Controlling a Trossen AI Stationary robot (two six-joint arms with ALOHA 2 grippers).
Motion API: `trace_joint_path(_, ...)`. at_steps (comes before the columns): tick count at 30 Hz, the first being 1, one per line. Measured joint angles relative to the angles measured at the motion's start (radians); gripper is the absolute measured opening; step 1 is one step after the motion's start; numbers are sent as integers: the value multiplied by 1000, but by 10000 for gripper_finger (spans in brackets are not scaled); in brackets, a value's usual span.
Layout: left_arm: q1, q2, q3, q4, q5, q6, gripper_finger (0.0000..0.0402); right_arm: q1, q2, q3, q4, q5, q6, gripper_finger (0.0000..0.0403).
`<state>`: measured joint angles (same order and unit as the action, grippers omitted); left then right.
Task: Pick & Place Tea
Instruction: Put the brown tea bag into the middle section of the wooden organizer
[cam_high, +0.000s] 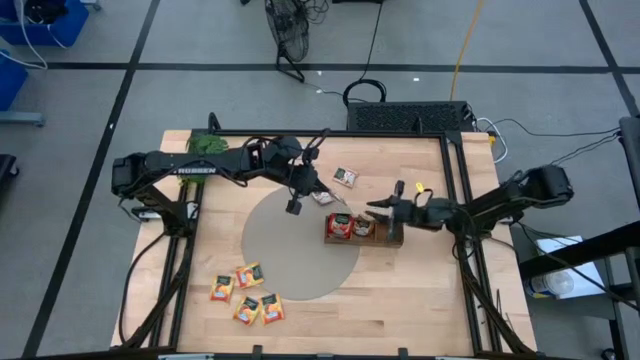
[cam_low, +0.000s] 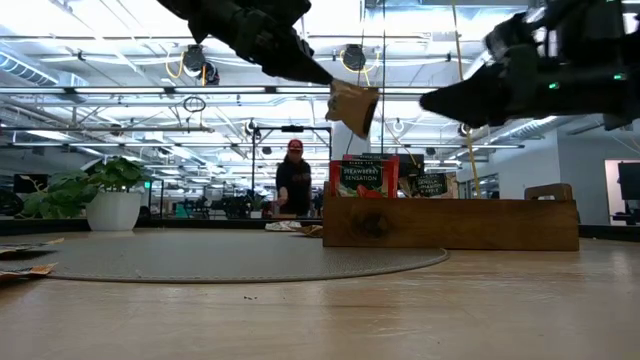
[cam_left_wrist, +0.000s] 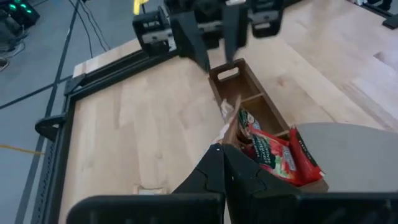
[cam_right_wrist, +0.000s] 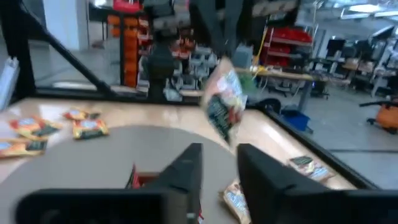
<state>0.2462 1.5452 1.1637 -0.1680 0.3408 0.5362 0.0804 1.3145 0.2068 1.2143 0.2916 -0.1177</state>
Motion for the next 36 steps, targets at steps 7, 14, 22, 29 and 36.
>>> trace_joint_path(7, 1, 0, 0, 10, 1, -13, 0, -52, 245, 194, -23, -2, -34, 212)
trace_joint_path(14, 3, 0, 0, 6, 1, -11, 0, -68, 432, 353, -24, -7, -40, 232)
trace_joint_path(22, 75, -2, 0, -64, -190, -61, 2, -120, 338, 433, -299, -21, 47, 213)
trace_joint_path(29, 266, 45, 1, -74, -504, -264, 58, -146, 162, 438, -545, -87, 102, 212)
trace_joint_path(36, 456, 228, 111, -314, -351, -463, 193, -145, 130, 439, -528, -88, 79, 208)
